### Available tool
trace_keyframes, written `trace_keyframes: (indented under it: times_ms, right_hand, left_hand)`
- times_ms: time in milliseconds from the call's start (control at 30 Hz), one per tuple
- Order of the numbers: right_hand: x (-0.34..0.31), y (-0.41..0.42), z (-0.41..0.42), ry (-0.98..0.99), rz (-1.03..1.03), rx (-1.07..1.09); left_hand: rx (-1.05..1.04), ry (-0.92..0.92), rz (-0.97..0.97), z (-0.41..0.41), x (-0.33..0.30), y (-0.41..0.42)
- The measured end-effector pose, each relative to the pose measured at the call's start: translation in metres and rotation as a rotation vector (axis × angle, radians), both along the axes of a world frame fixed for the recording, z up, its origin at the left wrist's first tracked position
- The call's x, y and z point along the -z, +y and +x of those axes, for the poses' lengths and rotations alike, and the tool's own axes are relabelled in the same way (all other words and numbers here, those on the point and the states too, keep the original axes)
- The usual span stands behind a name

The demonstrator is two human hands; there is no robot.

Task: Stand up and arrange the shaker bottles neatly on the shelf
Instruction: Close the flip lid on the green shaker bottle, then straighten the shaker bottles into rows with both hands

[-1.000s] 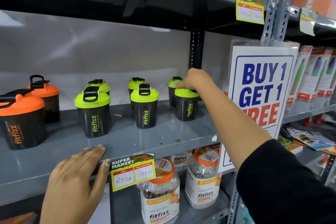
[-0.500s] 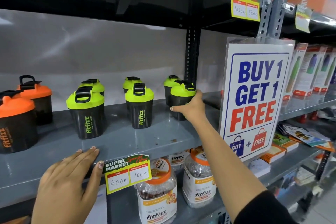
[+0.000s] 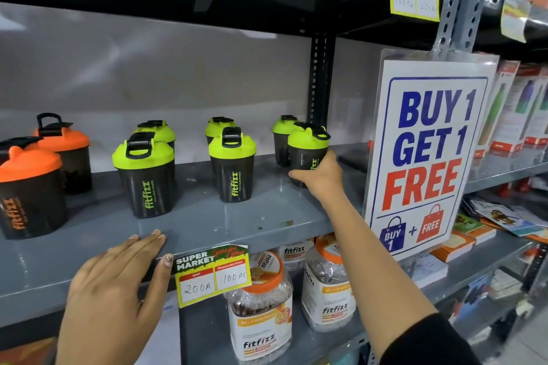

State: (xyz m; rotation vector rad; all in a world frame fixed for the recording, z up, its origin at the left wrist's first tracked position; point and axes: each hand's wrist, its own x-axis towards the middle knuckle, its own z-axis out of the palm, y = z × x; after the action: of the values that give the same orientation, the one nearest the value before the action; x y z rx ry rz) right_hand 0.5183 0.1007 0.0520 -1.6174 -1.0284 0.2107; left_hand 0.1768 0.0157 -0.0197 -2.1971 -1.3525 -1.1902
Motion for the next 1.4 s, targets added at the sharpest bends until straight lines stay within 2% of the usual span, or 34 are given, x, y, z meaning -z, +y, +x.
trace_keyframes:
  times_ms: [467, 567, 633, 700, 767, 800, 900, 967, 1033, 1300, 1400]
  right_hand:
    - [0.001, -0.002, 0.003, 0.023, -0.042, -0.025]
    - [0.000, -0.018, -0.001, 0.081, 0.025, -0.058]
    - [-0.003, -0.033, -0.013, 0.035, 0.139, 0.050]
    - [-0.003, -0.050, -0.032, -0.059, 0.323, 0.174]
    - [-0.003, -0.063, -0.056, -0.100, 0.486, 0.151]
    - [-0.002, -0.063, -0.068, -0.075, 0.504, 0.059]
    - [0.001, -0.044, -0.092, 0.052, 0.269, -0.262]
    - [0.002, -0.028, -0.102, 0.085, 0.086, -0.361]
    - [0.000, -0.017, -0.108, 0.089, 0.023, -0.421]
    - [-0.002, -0.001, -0.120, -0.160, -0.032, -0.290]
    - [-0.001, 0.000, -0.117, -0.173, -0.042, -0.288]
  left_hand:
    - [-0.009, 0.008, -0.021, -0.001, 0.002, 0.000]
    - [-0.010, -0.004, -0.084, 0.001, -0.004, -0.004]
    - [-0.021, -0.141, -0.164, 0.003, -0.017, -0.009]
    - [-0.044, -0.373, -0.252, 0.005, -0.034, -0.013]
    - [-0.036, -0.581, -0.260, 0.005, -0.045, -0.008]
    - [-0.027, -0.646, -0.263, 0.004, -0.049, -0.002]
    - [0.032, -0.763, -0.317, 0.003, -0.055, 0.026]
    - [0.057, -0.835, -0.374, 0.004, -0.059, 0.045]
    - [0.053, -0.875, -0.430, 0.004, -0.064, 0.062]
    - [0.053, -0.901, -0.510, 0.009, -0.077, 0.102]
    - [0.030, -0.885, -0.535, 0.009, -0.075, 0.110]
